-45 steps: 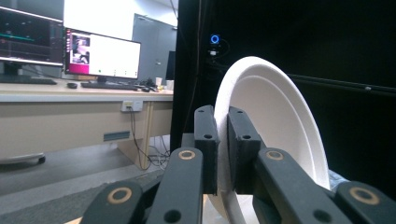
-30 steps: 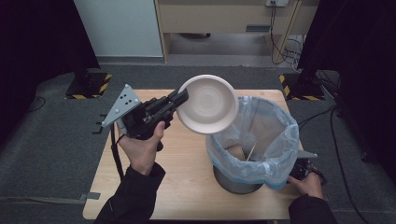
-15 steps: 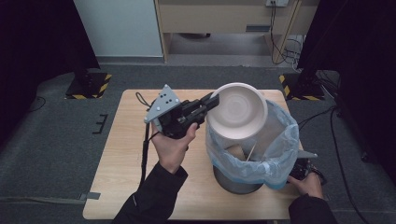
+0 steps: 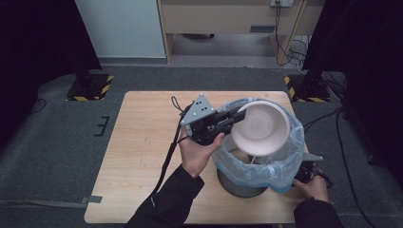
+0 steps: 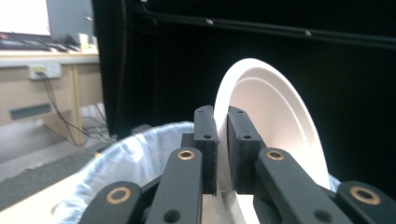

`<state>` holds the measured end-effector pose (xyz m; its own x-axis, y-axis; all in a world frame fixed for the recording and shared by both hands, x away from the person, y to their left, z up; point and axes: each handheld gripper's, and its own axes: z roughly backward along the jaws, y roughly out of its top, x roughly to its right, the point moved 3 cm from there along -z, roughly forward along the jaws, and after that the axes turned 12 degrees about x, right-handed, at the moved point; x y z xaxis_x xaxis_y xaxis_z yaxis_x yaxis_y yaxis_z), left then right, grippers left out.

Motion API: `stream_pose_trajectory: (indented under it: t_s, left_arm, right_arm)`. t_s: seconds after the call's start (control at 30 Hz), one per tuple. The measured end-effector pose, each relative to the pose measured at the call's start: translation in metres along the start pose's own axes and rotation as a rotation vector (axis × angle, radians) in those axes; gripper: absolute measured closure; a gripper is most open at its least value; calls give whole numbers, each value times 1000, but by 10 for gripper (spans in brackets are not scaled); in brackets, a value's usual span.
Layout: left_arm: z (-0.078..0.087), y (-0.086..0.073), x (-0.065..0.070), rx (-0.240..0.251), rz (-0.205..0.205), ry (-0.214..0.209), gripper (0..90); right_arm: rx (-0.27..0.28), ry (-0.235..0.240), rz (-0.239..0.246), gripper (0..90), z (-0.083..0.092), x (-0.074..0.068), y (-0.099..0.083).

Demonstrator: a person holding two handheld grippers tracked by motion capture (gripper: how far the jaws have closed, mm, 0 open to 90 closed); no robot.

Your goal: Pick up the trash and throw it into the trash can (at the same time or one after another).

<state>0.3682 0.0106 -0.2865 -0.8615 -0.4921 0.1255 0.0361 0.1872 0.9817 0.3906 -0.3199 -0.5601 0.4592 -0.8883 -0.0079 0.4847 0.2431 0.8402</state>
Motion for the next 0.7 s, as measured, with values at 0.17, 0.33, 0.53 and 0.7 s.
stream_pose_trajectory:
  t_s: [0.17, 0.33, 0.53, 0.7]
  left_arm:
    - [1, -8, -2, 5, 30, -29, 659]
    - [16, -5, -7, 18, 6, 4, 517]
    - [52, -6, -20, 3, -24, 85, 347]
    - [82, -19, -32, -43, -50, 157, 266]
  right_arm:
    - [0, 0, 0, 15, 0, 0, 0]
    - [0, 0, 0, 15, 0, 0, 0]
    - [0, 0, 0, 15, 0, 0, 0]
    - [0, 0, 0, 15, 0, 0, 0]
